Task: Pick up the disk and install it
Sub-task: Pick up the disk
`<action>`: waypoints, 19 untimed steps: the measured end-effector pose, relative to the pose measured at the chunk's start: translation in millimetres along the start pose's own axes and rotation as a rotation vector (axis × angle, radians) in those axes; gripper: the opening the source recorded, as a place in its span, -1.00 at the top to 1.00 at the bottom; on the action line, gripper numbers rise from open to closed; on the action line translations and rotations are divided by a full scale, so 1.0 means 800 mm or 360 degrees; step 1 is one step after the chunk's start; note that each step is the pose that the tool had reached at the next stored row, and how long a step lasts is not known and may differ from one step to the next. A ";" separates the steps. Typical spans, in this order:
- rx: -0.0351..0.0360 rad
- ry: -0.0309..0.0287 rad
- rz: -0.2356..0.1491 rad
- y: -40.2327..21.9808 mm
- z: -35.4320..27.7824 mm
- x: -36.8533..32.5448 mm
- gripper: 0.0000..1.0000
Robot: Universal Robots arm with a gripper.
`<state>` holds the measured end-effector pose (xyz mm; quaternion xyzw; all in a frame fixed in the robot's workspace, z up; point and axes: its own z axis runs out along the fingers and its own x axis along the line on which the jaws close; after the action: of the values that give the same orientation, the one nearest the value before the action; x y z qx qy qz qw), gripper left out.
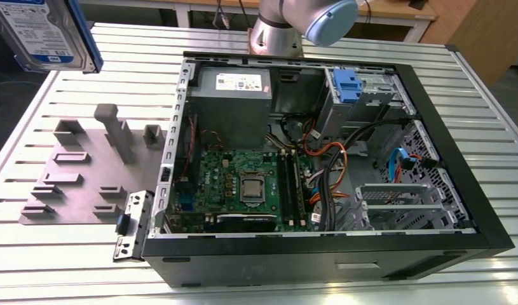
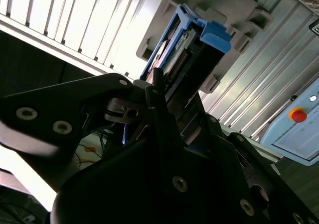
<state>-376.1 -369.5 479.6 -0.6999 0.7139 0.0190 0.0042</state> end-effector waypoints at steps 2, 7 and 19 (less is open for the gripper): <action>0.0000 0.00000 0.0000 -0.0017 0.0000 -0.0001 0.31; 0.0000 -0.00008 0.0000 -0.0032 0.0000 0.0000 0.31; 0.0000 -0.00008 0.0000 -0.0053 -0.0001 -0.0001 0.31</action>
<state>-371.9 -369.5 479.6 -0.7000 0.7139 0.0192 0.0043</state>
